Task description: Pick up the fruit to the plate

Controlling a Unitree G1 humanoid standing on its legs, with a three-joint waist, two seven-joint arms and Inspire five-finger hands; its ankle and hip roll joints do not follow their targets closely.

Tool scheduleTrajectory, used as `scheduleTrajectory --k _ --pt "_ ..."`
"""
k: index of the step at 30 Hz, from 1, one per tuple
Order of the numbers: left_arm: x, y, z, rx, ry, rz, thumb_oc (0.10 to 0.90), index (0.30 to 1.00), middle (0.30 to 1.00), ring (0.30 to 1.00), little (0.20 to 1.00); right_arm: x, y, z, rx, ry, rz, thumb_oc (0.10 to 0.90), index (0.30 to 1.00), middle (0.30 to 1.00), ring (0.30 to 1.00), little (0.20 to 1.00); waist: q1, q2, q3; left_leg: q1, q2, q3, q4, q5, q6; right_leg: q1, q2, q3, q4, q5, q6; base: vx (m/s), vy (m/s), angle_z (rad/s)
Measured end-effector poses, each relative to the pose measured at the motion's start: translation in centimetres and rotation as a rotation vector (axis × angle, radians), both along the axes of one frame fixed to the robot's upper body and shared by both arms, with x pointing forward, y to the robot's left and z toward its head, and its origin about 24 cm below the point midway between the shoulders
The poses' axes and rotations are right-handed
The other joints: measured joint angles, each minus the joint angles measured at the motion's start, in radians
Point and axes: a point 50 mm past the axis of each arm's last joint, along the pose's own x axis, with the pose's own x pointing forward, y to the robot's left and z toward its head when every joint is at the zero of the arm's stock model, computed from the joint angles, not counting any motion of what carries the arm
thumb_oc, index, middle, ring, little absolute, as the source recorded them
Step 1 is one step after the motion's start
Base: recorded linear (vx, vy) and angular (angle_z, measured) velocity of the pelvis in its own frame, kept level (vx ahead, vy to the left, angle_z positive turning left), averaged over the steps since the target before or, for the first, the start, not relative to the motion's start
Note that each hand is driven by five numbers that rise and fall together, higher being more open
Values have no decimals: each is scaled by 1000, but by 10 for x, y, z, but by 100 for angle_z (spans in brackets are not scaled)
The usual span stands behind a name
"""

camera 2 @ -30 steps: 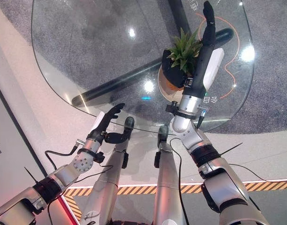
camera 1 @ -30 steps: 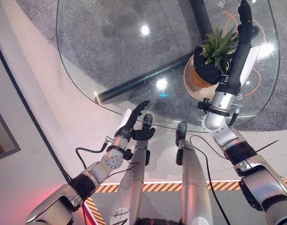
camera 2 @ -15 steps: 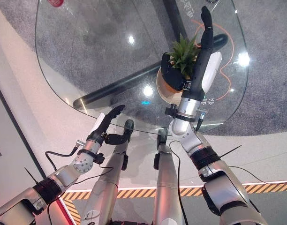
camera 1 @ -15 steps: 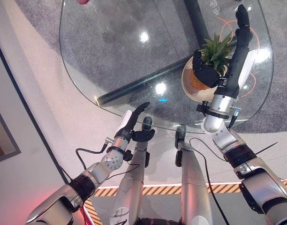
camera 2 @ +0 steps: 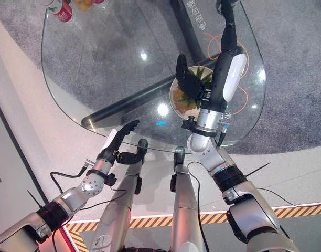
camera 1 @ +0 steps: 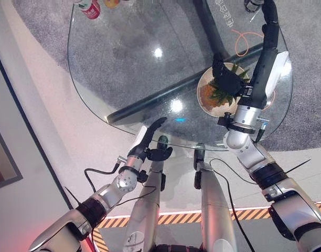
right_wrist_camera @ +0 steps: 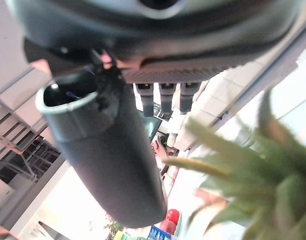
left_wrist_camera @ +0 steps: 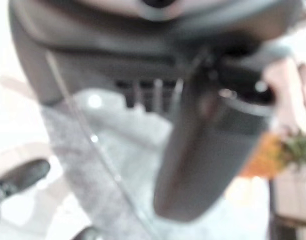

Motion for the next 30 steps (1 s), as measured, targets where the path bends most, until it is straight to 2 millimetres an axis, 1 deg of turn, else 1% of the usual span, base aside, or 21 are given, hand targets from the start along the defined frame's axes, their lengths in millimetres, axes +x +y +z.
scheduleTrajectory --k 8,13,16,20,24,27,30 --pt "0 2 -1 4 13 -10 800 900 900 900 900 -4 -5 11 -138 -12 -56 800 900 900 900 900 1 -1 0 32 2 -2 -2 -3 -4 33 2 -1 -1 -4 5 8 -37 1" --pt "-1 6 -2 -3 25 0 800 900 900 900 900 -4 -2 8 -171 26 -32 800 900 900 900 900 -1 -1 0 55 3 -2 -6 -3 -5 55 2 -1 -5 -6 6 2 -27 0" --pt "-5 10 -8 -2 45 14 800 900 900 900 900 -6 -1 -1 -192 72 -18 800 900 900 900 900 -1 -2 1 83 5 -3 -22 1 -5 81 3 -2 -17 -6 5 7 -63 2" --pt "-12 16 -18 -3 92 19 800 900 900 900 900 -11 2 -19 -225 163 28 800 900 900 900 900 0 -5 1 163 9 -4 -56 5 2 162 4 -4 -49 -6 4 3 -54 0" --pt "-14 20 -23 2 121 26 800 900 900 900 900 -14 5 -25 -233 214 80 800 900 900 900 900 -1 -6 1 233 11 -4 -76 5 4 233 4 -4 -75 -8 7 8 -55 -1" --pt "-18 28 -36 5 187 53 800 900 900 900 900 -19 7 -35 -226 293 148 800 900 900 900 900 -2 -7 0 316 18 -3 -110 3 4 315 6 -5 -107 -9 9 24 -57 -2" --pt "-29 41 -55 -3 277 112 800 900 900 900 900 -31 9 -53 -228 382 224 800 900 900 900 900 -4 -10 -1 408 26 -2 -147 -2 4 407 10 -5 -151 -9 8 38 -61 -4"
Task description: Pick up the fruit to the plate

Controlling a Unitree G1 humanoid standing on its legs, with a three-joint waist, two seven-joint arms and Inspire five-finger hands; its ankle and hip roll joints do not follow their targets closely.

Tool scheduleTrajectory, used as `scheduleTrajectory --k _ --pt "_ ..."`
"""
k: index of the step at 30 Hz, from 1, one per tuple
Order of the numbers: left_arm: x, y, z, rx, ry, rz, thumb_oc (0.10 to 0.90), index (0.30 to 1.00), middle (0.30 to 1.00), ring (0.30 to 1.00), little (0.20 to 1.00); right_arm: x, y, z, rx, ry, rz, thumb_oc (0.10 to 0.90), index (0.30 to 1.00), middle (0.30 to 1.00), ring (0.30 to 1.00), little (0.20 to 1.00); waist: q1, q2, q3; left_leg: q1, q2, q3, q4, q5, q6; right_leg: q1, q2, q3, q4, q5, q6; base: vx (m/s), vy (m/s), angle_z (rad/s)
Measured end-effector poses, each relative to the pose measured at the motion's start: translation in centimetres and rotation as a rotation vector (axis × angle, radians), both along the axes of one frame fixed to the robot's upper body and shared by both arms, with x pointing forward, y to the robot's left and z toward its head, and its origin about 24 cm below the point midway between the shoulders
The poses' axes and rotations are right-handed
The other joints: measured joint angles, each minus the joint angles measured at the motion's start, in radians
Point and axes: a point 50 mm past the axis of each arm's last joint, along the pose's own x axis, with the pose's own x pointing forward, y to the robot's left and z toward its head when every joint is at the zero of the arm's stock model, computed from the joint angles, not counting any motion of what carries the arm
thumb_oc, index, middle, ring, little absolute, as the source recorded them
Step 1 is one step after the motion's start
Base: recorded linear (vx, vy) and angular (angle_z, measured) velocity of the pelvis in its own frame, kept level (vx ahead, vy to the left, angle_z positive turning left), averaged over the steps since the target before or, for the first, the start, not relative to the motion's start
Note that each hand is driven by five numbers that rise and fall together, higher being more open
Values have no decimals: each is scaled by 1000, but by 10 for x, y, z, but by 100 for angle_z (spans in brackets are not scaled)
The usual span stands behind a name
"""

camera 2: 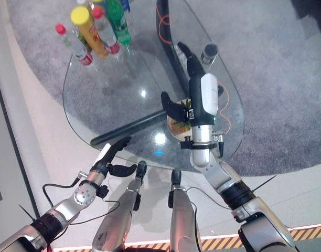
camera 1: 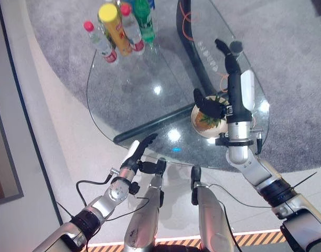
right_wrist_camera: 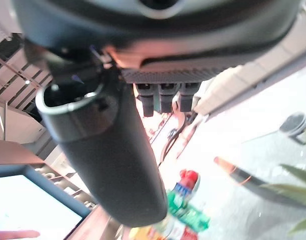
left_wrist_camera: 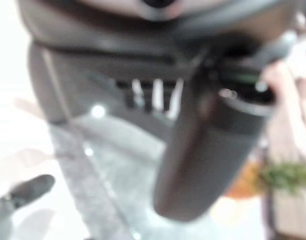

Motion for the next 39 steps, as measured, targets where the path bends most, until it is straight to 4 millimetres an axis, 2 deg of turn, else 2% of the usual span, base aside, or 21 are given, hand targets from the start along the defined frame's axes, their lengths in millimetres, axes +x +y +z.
scheduleTrajectory --k 10,14,16,18,22,24,27,30,34,39 --pt "-33 18 -46 -32 207 126 800 900 900 900 900 -30 -10 -56 -78 250 98 800 900 900 900 900 -6 -11 -13 148 24 5 -76 -3 6 160 10 1 -106 12 0 24 -45 -3" --pt "-51 29 -70 -49 320 219 800 900 900 900 900 -36 -15 -66 -102 290 94 800 900 900 900 900 -31 -16 -64 204 32 9 -114 -3 13 220 12 1 -153 25 -4 21 -43 -4" --pt "-67 35 -83 -54 386 269 800 900 900 900 900 -42 -19 -76 -102 334 83 800 900 900 900 900 -43 -22 -134 217 37 17 -131 -7 16 235 13 2 -183 27 -6 16 -47 -8" --pt "-80 39 -93 -48 435 303 800 900 900 900 900 -47 -23 -87 -103 380 69 800 900 900 900 900 -55 -27 -181 239 38 23 -131 -16 16 274 14 2 -218 35 -4 12 -38 -6" --pt "-99 48 -107 -32 517 348 800 900 900 900 900 -61 -37 -128 -96 567 8 800 900 900 900 900 -68 -41 -293 264 45 32 -131 -38 15 329 15 4 -293 51 -2 2 -22 -4" --pt "-109 51 -114 -38 566 380 800 900 900 900 900 -72 -46 -152 -100 679 -38 800 900 900 900 900 -83 -44 -329 279 47 34 -132 -48 9 352 17 5 -323 58 -5 -12 -8 -2" --pt "-122 52 -123 -61 629 422 800 900 900 900 900 -87 -57 -178 -81 810 -92 800 900 900 900 900 -96 -38 -369 279 52 51 -132 -53 8 363 20 19 -354 78 -5 -19 -12 -15" --pt "-143 54 -133 -99 712 497 800 900 900 900 900 -104 -69 -203 -34 944 -181 800 900 900 900 900 -111 -32 -383 295 55 63 -133 -58 7 396 21 32 -401 104 -6 -4 -8 -14" --pt "-162 58 -142 -117 798 572 800 900 900 900 900 -134 -83 -238 1 1119 -308 800 900 900 900 900 -108 -29 -412 296 66 71 -137 -64 3 393 31 35 -404 106 -9 -8 -15 -5" --pt "-183 58 -150 -152 894 660 800 900 900 900 900 -163 -95 -265 7 1296 -412 800 900 900 900 900 -105 -21 -441 296 70 81 -139 -69 8 390 32 36 -404 106 -11 -3 -7 -1"
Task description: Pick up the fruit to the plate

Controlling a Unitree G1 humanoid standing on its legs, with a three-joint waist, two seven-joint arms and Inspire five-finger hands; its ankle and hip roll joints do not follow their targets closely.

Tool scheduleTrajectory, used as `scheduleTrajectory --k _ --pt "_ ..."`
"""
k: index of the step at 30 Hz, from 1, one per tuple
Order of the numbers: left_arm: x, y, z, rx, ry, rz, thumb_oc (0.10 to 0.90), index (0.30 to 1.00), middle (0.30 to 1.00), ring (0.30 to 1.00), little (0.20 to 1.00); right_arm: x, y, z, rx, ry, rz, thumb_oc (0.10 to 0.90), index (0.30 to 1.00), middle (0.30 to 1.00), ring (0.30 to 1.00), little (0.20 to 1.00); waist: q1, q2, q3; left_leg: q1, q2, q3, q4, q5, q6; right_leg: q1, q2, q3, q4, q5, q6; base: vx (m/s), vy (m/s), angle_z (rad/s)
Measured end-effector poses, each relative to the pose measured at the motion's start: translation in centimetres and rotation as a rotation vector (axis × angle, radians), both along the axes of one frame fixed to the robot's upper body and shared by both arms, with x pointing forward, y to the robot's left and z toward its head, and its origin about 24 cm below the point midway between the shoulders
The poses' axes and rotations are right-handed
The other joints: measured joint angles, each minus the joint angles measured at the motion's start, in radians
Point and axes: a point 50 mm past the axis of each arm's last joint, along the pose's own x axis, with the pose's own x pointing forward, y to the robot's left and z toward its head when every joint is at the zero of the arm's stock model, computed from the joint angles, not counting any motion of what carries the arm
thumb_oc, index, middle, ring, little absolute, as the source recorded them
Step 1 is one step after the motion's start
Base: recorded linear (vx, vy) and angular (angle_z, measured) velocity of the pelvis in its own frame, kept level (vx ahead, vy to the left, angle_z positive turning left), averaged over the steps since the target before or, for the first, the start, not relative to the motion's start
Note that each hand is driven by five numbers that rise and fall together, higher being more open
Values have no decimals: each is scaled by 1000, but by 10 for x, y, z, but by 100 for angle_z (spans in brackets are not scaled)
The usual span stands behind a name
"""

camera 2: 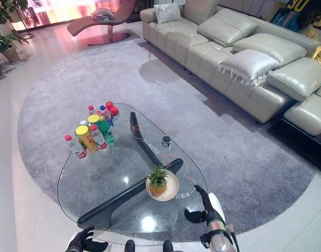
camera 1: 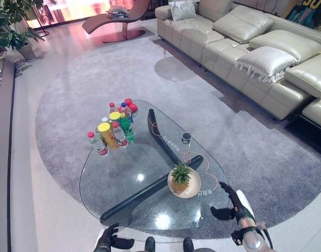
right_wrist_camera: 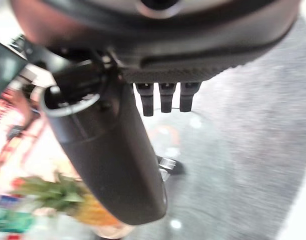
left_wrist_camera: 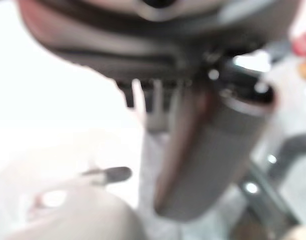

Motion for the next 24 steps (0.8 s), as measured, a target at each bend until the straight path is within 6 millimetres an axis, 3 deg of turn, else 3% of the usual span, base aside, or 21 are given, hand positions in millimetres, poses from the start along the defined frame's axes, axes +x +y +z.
scheduleTrajectory --k 6,13,18,24 --pt "-15 1 -5 -10 80 83 800 900 900 900 900 -40 5 -32 51 230 -176 800 900 900 900 900 6 -4 -30 0 0 1 0 -2 1 0 0 0 0 0 -4 0 0 0" --pt "-22 -1 -8 -30 114 149 800 900 900 900 900 -77 5 -49 130 475 -298 800 900 900 900 900 10 -1 -42 16 -1 2 0 -3 2 16 -1 0 0 -1 -5 17 3 0" --pt "-25 -2 -9 -46 136 186 800 900 900 900 900 -91 1 -52 179 586 -346 800 900 900 900 900 20 3 -57 17 1 2 0 -2 1 18 0 -3 0 0 -7 39 -4 2" --pt "-29 -2 -9 -58 156 230 800 900 900 900 900 -89 1 -52 197 613 -349 800 900 900 900 900 27 1 -57 26 0 1 0 -2 1 30 0 -7 0 -1 -9 30 -5 2"
